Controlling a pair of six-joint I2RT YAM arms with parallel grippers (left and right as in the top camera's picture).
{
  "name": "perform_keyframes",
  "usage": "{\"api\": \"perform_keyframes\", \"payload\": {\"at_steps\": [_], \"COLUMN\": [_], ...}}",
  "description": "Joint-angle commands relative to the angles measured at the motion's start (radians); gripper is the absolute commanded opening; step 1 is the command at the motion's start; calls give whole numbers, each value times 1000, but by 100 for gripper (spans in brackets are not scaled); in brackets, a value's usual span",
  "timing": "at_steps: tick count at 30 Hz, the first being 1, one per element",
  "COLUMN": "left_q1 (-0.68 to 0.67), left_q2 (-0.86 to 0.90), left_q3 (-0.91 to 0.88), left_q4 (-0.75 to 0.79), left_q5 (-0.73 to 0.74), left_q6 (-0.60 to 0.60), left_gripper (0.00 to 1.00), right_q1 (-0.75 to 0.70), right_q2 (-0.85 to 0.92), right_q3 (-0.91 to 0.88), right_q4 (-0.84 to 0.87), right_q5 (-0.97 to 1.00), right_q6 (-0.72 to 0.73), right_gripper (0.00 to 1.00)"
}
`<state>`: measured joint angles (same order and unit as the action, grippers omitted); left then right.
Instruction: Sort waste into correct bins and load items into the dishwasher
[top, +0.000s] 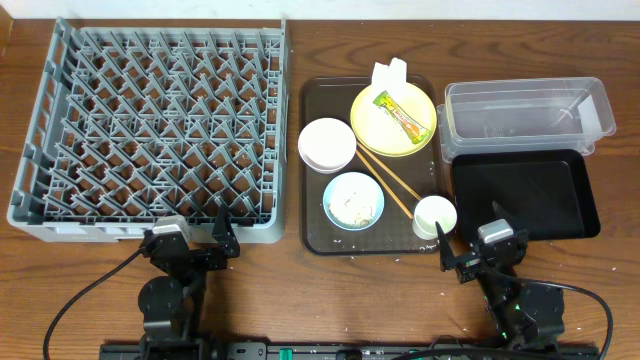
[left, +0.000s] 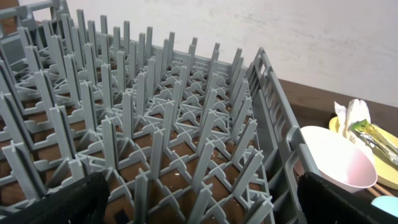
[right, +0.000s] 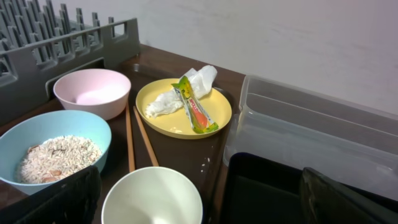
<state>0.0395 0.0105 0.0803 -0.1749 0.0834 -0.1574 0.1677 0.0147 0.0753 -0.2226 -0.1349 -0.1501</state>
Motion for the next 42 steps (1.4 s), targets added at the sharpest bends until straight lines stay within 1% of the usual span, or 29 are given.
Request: {"api": "perform_keyframes", "payload": {"at_steps": [1, 23, 30, 36, 42], "left_q1": [5, 5, 5, 5, 5], "left_q2": [-6, -6, -6, -6, 0], "left_q3": [-24, -24, -24, -24, -23], "left_q4": [-10, -10, -10, -11, -10], "left_q5": [10, 10, 10, 11, 33], "left_q6": [2, 2, 2, 2, 2], "left_gripper": [98, 98, 98, 98, 98], "right_q1": [-10, -10, -10, -10, -10], "right_q2": [-8, -8, -8, -7, -7], "right_q3": [-6, -6, -6, -6, -6], "right_q4": [2, 2, 26, 0, 38], "right_q5": [-4, -4, 3, -2, -5], "right_q6": [3, 3, -12, -11, -5], "right_gripper": [99, 99, 99, 99, 99]}}
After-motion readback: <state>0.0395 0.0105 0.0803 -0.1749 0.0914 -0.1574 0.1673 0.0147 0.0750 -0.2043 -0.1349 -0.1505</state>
